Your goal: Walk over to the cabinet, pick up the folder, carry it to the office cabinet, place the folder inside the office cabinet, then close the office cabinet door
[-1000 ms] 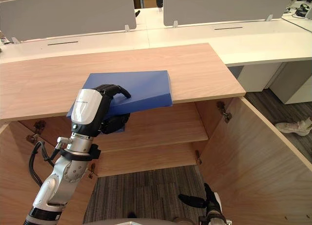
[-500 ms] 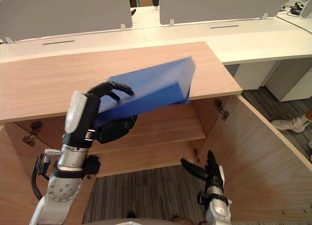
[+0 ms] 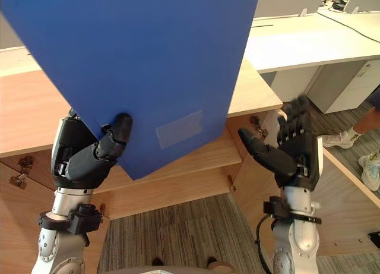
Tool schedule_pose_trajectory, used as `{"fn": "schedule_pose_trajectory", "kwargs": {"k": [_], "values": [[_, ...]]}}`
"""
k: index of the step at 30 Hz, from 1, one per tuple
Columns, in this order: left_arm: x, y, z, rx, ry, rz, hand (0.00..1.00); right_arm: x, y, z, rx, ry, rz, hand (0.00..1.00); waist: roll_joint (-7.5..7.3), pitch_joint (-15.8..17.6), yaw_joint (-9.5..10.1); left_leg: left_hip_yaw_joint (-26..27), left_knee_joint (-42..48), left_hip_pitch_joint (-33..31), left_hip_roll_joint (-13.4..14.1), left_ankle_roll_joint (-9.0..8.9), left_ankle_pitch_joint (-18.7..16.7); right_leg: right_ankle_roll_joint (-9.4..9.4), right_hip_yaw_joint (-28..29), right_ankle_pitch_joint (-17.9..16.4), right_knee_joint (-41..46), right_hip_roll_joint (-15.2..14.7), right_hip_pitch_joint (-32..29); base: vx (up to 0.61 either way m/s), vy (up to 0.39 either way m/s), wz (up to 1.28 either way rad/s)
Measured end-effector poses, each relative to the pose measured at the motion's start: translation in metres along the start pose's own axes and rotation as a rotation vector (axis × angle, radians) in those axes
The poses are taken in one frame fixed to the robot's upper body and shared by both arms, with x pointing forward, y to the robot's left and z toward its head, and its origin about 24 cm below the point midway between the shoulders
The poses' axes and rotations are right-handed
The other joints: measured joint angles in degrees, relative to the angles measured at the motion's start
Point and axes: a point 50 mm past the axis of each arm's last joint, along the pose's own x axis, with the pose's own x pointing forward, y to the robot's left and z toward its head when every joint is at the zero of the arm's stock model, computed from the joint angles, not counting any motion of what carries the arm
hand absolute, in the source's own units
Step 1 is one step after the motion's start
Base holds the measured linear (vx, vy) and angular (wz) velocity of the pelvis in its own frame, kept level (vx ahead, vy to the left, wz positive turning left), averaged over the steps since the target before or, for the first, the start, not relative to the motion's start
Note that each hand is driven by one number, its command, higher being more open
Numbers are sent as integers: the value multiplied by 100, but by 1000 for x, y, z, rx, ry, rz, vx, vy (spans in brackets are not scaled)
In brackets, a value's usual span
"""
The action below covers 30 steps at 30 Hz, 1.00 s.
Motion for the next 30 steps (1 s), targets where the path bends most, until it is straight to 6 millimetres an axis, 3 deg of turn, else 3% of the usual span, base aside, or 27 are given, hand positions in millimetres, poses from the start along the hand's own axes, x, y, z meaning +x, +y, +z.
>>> {"fn": "schedule_pose_trajectory", "kwargs": {"k": [10, 11, 15, 22, 23, 28, 30], "values": [[-13, 9, -24, -68, 186, -24, 0, 22, 33, -2, -31, 47, 397, 100, 2, -2, 59, -47, -1, 6, -3, 4, 6, 2, -51, 0, 1, -3, 49, 0, -4, 2], [-15, 12, -25, -56, 208, -20, 0, 21, 30, -10, -37, 99, 426, 0, 1, -2, 105, -79, -2, 6, -6, 7, 9, 2, -89, -1, 0, -8, 66, 2, -10, 10], [-20, 20, -29, -31, 275, -15, 0, 20, 26, -33, -33, 249, 491, 0, 3, -3, 158, -168, -3, -10, -19, 16, 32, 6, -182, -3, -4, -23, 101, -6, -13, 13], [-21, 30, -25, 25, 307, -14, 0, 22, 23, -41, -52, 336, 551, 0, 7, -5, 201, -343, -29, -65, -60, 41, 90, 7, -343, -4, -2, -62, 127, -22, -8, 13], [-21, 30, -24, 30, 305, -11, 100, 22, 23, -41, -51, 336, 551, 0, 7, -5, 236, -350, -31, -67, -63, 44, 95, 7, -352, -5, -1, -65, 130, -26, -1, 4], [-19, 34, -19, 53, 227, 52, 100, 19, 34, -44, 7, 306, 568, 0, 9, -18, 307, -428, -33, -99, -78, 53, 130, 5, -436, -6, -2, -77, 127, -20, -5, 9], [-17, 36, -16, 52, 121, 137, 100, 15, 56, -43, 81, 243, 588, 0, 11, -36, 348, -465, -33, -138, -79, 54, 150, 4, -471, -6, -4, -78, 118, -7, -7, 9]]}}
